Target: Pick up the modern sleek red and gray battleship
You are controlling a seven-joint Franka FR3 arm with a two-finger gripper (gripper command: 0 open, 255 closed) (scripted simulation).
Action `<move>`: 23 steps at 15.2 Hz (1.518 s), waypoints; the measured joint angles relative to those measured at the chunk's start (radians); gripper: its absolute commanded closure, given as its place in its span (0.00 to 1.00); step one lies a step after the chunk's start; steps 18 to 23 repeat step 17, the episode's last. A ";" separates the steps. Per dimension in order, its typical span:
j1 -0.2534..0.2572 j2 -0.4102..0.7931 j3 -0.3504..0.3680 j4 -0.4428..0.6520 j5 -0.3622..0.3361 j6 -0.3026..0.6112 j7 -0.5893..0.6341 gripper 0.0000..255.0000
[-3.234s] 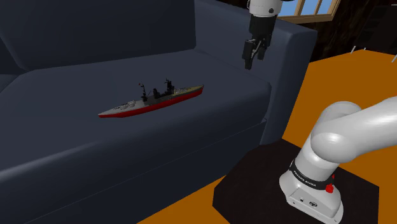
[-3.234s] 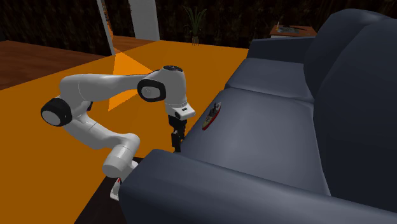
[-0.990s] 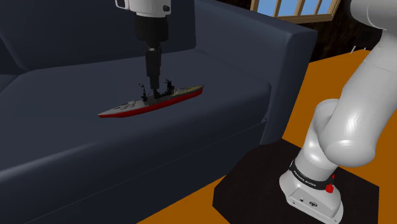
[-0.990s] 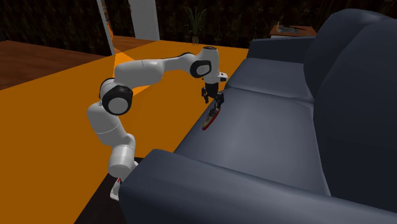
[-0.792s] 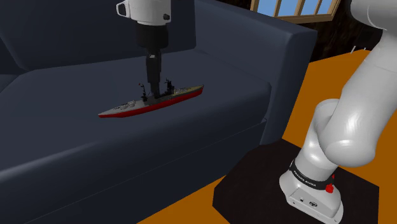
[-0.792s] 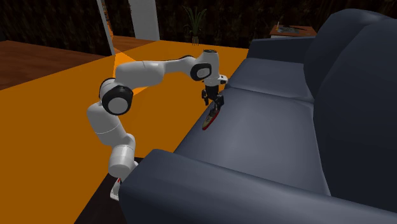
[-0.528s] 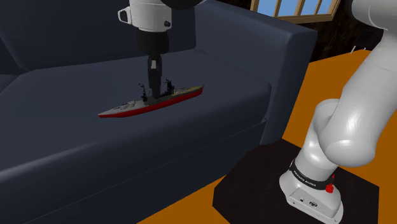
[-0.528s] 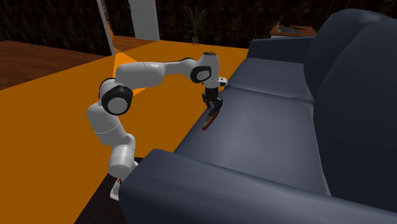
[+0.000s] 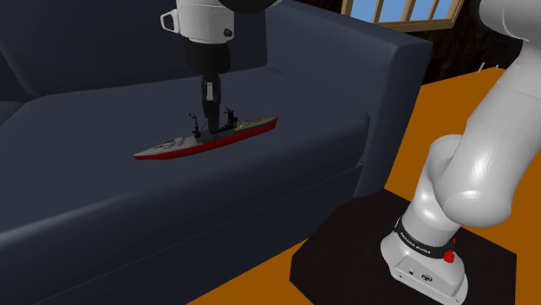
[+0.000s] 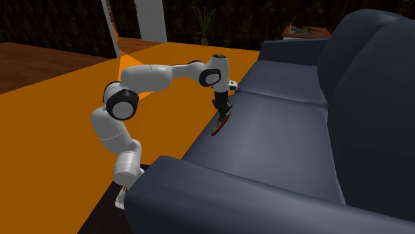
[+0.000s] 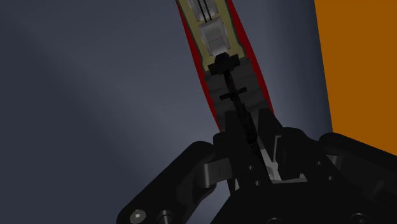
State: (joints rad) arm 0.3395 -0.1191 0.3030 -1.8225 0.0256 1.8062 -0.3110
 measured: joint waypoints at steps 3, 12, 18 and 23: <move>-0.001 0.002 0.000 0.019 -0.001 -0.017 0.000 1.00; -0.001 0.024 0.000 0.158 -0.007 -0.136 0.004 1.00; 0.000 0.047 0.003 0.248 -0.014 -0.203 0.008 1.00; 0.000 0.047 0.003 0.248 -0.014 -0.203 0.008 1.00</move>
